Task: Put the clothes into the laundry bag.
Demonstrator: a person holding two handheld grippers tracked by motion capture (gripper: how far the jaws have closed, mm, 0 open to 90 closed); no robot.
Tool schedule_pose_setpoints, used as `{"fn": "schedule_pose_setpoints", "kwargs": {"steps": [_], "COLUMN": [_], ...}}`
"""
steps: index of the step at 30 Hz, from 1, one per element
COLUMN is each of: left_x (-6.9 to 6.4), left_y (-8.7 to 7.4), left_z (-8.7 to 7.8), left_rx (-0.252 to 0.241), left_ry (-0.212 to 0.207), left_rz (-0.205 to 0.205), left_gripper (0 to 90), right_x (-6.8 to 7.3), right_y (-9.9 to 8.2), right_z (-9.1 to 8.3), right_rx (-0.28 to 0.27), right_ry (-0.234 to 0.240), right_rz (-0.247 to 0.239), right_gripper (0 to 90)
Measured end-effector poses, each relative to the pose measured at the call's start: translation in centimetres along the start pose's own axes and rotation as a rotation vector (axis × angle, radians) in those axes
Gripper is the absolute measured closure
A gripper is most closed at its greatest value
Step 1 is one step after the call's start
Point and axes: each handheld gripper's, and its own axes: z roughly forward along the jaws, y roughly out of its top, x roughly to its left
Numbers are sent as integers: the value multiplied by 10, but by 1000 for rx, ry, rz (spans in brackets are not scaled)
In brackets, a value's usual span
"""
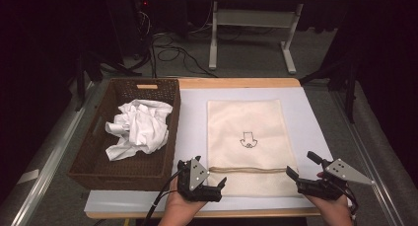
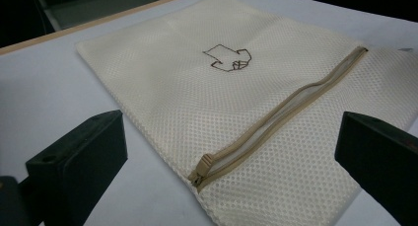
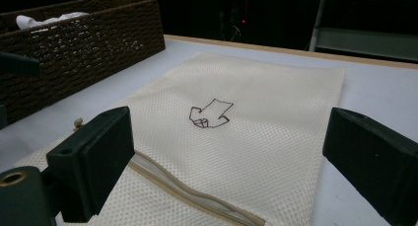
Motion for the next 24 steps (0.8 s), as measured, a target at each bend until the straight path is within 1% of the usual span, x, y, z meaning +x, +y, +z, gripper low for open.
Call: {"fn": "schedule_pose_setpoints", "kwargs": {"steps": [3,4,6,9,13,16,21,22,24], "left_x": [0,-1,-2,-2,-2,-3,-1,-1,-1], "left_y": [-1,-2,-2,-3,-3,-4,-4,-4,-4], "left_z": [1,2,3,3,4,5,5,5,4], "left_rx": [8,14,18,18,22,24,28,28,38], "left_ry": [-3,-10,-10,-10,-10,-19,-37,-37,-49], "left_rz": [2,3,6,3,9,6,-24,-24,-44], "left_gripper": [0,2,2,3,4,4,5,5,5], "right_x": [1,0,0,0,1,0,0,0,0], "right_y": [0,-1,-1,-1,-2,-3,-4,-4,-4], "right_z": [1,1,1,1,2,2,3,3,4], "right_rx": [4,6,2,1,2,0,4,6,5], "right_ry": [-2,3,3,0,3,0,6,6,8], "right_rz": [8,6,0,1,-4,-3,-4,-6,-7], "right_gripper": [56,56,57,59,60,63,64,64,64]}}
